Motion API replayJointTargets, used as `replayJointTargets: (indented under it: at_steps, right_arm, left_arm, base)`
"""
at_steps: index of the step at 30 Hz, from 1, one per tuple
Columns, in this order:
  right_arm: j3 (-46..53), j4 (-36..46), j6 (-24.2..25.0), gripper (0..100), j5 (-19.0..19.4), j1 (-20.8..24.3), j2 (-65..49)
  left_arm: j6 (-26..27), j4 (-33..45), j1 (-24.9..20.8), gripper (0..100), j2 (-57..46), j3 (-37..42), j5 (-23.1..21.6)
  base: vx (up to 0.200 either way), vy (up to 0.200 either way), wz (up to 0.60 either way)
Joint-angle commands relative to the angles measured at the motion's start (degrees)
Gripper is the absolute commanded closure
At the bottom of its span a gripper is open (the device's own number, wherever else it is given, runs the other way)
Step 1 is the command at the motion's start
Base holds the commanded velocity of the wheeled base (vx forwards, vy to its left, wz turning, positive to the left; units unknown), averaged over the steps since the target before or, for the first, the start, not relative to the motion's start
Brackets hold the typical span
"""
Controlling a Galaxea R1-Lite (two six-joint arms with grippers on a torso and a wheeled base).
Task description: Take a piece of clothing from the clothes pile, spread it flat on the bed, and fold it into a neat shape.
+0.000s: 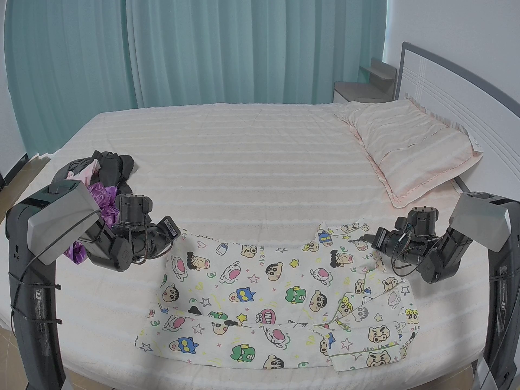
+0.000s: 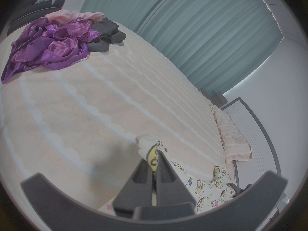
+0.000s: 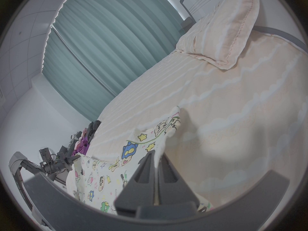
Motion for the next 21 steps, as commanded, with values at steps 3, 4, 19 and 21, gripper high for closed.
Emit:
replayJointTargets:
  at_steps: [3, 4, 19, 21]
  right_arm:
    - [1.4, -0.3, 0.3, 100, 1.0, -0.8, -2.9]
    - [1.8, -0.3, 0.3, 100, 1.1, -1.0, -3.5]
    - [15.3, -4.8, -0.3, 100, 10.3, -4.1, -12.1]
    - [17.4, -5.8, -0.4, 100, 11.0, -4.8, -13.1]
  left_arm:
    - [0.3, 0.0, -0.1, 100, -3.1, 3.0, -0.1]
    - [0.5, 0.0, 0.0, 100, -3.7, 3.9, -0.1]
    - [4.6, -0.5, -0.1, 100, -13.4, 17.9, -0.9]
    - [4.8, -0.5, -0.2, 100, -14.8, 19.7, -1.2]
  base:
    - [0.0, 0.0, 0.0]
    - [0.0, 0.0, 0.0]
    - [0.0, 0.0, 0.0]
    - [0.0, 0.0, 0.0]
